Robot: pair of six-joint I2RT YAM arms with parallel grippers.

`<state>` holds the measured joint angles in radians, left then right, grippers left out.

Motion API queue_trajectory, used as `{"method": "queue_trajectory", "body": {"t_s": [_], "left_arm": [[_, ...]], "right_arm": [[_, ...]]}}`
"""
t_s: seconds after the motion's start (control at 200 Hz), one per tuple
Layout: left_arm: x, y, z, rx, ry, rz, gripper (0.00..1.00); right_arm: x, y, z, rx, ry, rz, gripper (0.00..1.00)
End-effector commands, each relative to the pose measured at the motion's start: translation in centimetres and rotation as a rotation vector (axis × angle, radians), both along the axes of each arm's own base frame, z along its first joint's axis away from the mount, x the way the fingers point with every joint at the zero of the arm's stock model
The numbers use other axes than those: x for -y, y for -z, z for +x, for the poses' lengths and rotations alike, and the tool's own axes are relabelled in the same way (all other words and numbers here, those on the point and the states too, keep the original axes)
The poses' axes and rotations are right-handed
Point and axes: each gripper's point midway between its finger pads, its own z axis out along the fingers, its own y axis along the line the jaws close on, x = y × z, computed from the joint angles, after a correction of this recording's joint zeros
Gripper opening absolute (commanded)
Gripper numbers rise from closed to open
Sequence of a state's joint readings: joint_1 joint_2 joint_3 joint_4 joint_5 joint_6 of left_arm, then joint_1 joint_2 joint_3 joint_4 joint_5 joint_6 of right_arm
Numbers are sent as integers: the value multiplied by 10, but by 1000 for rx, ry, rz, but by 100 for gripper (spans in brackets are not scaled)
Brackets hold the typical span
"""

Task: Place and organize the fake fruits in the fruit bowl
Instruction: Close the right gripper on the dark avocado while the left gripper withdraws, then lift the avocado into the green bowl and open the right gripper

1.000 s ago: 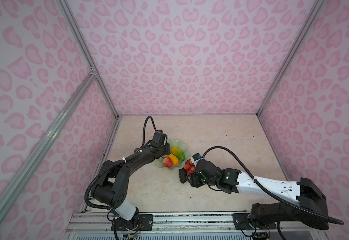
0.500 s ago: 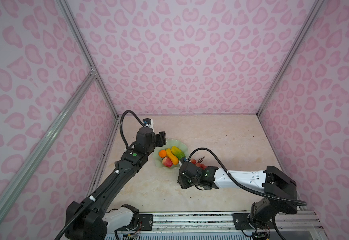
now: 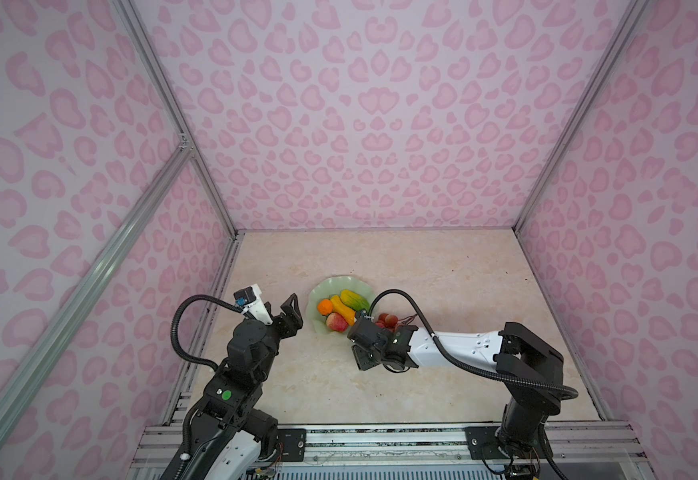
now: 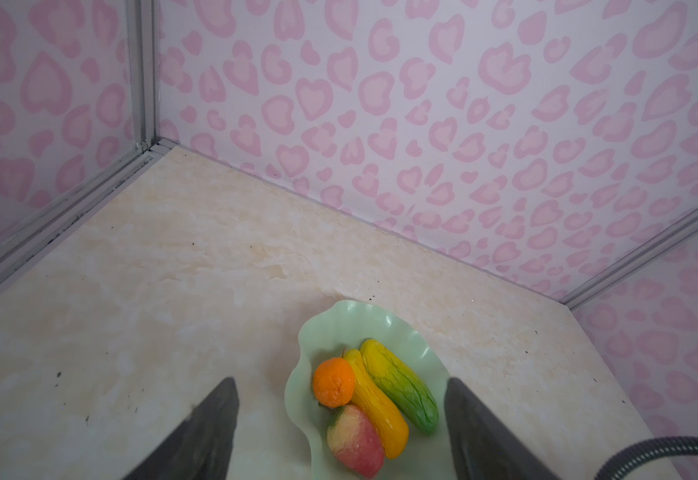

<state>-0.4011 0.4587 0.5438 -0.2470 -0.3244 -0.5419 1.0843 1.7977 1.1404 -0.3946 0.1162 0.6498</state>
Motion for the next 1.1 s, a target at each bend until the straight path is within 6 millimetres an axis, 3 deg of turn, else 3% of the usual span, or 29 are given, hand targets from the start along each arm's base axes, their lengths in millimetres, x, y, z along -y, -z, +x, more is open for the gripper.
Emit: {"method": "queue_trajectory", "body": {"t_s": [0.0,0.22,0.44,0.535,0.77,0.975,1.095], "left_arm": [[-11,21,-13,-38,-55,-67,79],[-22,29,-31,-36,-77,-94,81],[-24,25,-34,-34,-81,-83,81],[-23,26,-34,-38,-75,-83,81],[-22,32,-34,-53,-74,-85,81],[-22,33,-32,-49,-79,-93,81],[-21,33,-30,-49,-81,-96,81]], "right_arm": [[15,6,8,18,25,-74,63],[9,0,14,23,32,-26,68],[-5,11,18,0,32,-12,66],[-8,15,21,-3,32,-4,59],[-4,7,18,0,26,26,29],[21,-9,-4,-16,36,71,20],[36,-28,-15,14,32,93,19]]}}
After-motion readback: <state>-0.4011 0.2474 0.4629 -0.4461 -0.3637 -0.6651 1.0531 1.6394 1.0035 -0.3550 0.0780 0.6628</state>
